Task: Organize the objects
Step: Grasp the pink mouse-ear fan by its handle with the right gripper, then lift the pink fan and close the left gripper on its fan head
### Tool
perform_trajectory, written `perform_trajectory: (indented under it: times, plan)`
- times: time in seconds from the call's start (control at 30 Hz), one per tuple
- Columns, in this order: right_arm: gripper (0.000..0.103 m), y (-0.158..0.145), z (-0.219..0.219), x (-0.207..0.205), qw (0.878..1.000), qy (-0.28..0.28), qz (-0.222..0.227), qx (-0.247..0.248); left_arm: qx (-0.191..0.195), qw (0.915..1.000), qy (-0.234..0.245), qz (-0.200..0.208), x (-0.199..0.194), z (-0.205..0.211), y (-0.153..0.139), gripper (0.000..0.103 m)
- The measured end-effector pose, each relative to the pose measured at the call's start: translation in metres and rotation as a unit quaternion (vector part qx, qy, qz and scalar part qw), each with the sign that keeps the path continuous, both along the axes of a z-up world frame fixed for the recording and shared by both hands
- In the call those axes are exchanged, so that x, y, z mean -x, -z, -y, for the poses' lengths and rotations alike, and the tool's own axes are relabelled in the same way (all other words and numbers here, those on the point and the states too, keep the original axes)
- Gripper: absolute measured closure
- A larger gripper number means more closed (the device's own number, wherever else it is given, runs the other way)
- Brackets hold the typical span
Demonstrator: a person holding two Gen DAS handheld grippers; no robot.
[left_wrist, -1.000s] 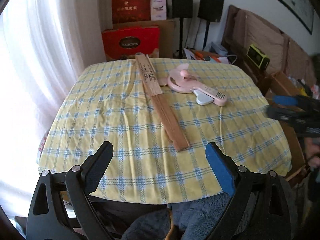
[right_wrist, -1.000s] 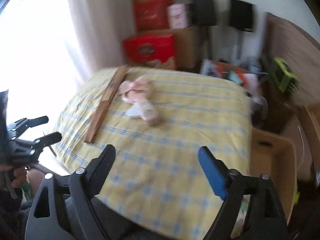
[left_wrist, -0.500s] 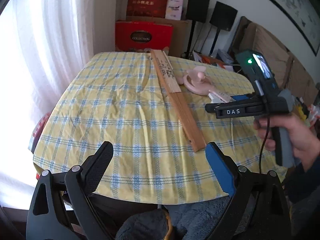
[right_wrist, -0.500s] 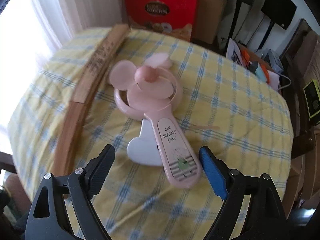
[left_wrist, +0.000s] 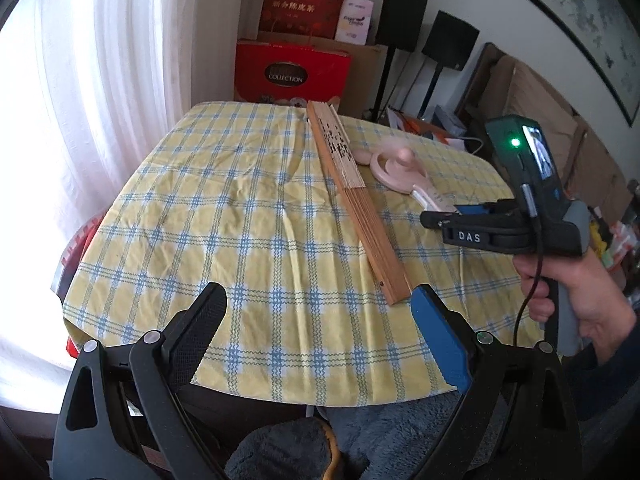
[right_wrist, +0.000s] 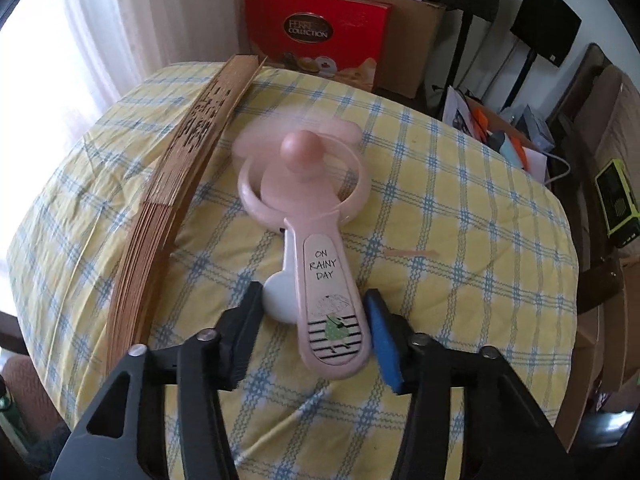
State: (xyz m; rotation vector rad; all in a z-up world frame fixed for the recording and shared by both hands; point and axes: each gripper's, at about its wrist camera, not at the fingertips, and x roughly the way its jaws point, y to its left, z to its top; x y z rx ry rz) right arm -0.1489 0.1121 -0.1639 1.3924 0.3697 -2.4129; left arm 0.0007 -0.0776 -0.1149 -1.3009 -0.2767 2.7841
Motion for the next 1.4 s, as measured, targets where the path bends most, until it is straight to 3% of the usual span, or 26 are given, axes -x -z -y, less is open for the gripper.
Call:
perform_trajectory:
  times: [0.07, 0.27, 0.77, 1.03, 1.17, 1.4]
  plan:
    - [0.066, -0.002, 0.0, -0.004, 1.0, -0.005, 0.001, 0.002, 0.0, 1.0, 0.0, 0.001, 0.0, -0.001, 0.0, 0.01]
    - [0.066, -0.003, -0.009, -0.023, 1.0, -0.017, 0.011, 0.01, -0.001, 1.0, 0.003, 0.003, 0.0, -0.003, -0.004, 0.01]
    - [0.066, -0.005, -0.052, -0.119, 0.995, -0.096, 0.02, 0.01, 0.034, 0.9992, 0.005, 0.018, 0.001, -0.023, -0.012, 0.01]
    - [0.066, -0.005, -0.081, -0.159, 0.996, -0.087, 0.011, 0.022, 0.039, 0.9979, 0.042, 0.028, -0.008, -0.051, -0.022, 0.01]
    - [0.066, -0.005, -0.095, -0.169, 0.997, -0.061, 0.006, 0.055, 0.074, 0.9946, 0.065, 0.034, -0.012, -0.077, -0.024, 0.01]
    - [0.066, -0.004, -0.114, -0.179, 0.993, -0.033, -0.003, 0.11, 0.101, 0.9878, 0.114, 0.033, -0.013, -0.119, -0.027, 0.008]
